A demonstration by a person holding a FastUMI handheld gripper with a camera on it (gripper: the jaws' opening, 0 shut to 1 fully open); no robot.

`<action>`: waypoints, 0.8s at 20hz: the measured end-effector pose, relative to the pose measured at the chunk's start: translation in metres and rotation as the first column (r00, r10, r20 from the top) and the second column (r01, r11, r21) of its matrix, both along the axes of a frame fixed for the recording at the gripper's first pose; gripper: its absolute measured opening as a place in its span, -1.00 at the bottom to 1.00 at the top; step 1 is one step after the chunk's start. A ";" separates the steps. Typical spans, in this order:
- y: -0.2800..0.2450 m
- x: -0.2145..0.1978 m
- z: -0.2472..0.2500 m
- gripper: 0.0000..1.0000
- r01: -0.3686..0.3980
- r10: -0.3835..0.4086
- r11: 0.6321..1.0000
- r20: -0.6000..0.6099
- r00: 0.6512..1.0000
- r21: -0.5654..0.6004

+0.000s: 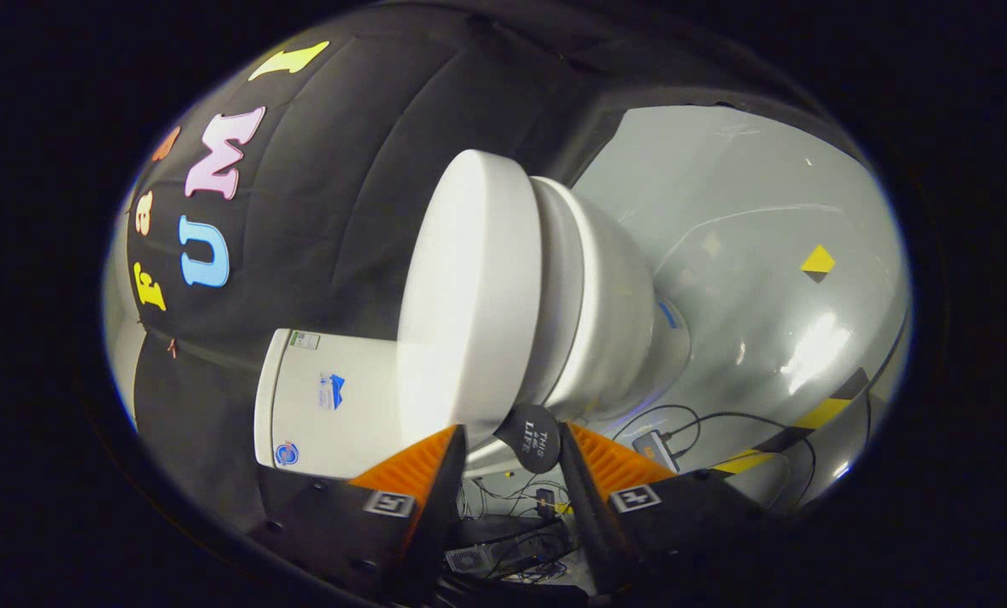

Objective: Open the toilet lid.

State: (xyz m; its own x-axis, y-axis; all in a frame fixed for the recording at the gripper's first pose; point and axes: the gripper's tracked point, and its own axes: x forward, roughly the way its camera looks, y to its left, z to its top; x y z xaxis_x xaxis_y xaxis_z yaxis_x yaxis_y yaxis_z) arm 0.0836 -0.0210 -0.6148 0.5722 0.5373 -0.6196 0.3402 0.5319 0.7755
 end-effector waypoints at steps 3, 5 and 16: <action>-0.010 -0.001 0.002 -0.35 0.042 -0.040 0.998 -0.042 0.998 0.048; -0.024 0.007 0.012 -0.51 0.085 -0.081 0.990 -0.037 0.996 0.113; 0.004 0.008 0.064 -0.89 0.066 -0.070 0.991 -0.032 0.997 -0.115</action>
